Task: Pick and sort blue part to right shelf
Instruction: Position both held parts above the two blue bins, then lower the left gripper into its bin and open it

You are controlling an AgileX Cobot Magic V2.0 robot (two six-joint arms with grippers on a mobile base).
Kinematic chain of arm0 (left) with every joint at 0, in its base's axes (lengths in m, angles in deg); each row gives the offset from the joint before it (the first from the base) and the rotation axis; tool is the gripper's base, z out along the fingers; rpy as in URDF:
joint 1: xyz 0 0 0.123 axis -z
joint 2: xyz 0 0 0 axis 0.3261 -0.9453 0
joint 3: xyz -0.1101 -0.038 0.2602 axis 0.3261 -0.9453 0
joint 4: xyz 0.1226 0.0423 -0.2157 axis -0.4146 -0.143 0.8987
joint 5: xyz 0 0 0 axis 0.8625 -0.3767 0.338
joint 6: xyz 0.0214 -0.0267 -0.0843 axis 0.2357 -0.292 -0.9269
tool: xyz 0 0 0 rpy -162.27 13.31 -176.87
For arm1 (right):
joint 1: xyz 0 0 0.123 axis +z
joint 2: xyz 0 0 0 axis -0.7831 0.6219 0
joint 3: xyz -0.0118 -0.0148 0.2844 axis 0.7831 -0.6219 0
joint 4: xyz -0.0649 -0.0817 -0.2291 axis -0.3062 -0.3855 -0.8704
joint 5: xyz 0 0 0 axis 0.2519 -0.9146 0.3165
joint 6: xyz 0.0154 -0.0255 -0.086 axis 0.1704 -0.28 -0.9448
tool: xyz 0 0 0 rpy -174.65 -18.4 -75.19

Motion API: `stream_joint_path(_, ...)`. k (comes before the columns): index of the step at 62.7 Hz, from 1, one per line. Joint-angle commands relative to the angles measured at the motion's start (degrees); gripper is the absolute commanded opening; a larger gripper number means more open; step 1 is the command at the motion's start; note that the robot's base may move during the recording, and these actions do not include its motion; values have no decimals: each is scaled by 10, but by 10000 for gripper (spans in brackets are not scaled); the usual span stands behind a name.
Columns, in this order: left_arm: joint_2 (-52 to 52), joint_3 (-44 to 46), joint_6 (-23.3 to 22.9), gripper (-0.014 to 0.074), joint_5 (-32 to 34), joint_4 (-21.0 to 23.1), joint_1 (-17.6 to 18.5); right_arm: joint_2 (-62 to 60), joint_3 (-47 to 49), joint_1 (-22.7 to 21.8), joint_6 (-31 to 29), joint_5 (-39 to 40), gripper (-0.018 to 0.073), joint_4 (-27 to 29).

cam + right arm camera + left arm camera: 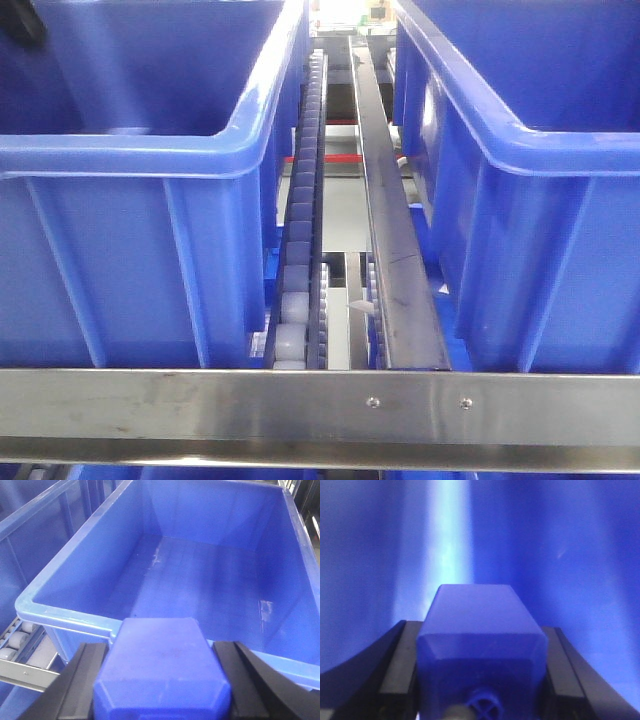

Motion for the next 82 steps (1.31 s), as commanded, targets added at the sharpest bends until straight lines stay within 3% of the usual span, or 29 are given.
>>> stream_joint_path(1, -26, 54, 5, 295, -7, 3, -1, -2, 13, -1, -7, 54, 297, -5)
stream_joint_path(14, -124, 121, 19, 295, -55, 11, -1, -2, 13, -1, -7, 54, 297, -5)
stream_joint_path(36, -194, 127, 24, 309, -69, 16, -1, -2, 13, -1, -7, 54, 297, -5)
stream_joint_path(42, -197, 127, 36, 398, -79, 28, -1, -2, 13, -1, -7, 53, 297, -5)
stream_joint_path(51, -197, 127, 46, 618, -88, 40, -1, -2, 13, -1, -7, 50, 297, -5)
stream_joint_path(56, -195, 129, 50, 673, -93, 51, -1, -2, 13, -1, -7, 50, 297, -5)
stream_joint_path(73, -118, 135, 80, 666, -105, 78, 8, -2, 13, -1, -7, 50, 297, -5)
stream_joint_path(82, -40, 105, 82, 560, -83, 64, 23, -2, 13, -1, -7, 50, 297, -5)
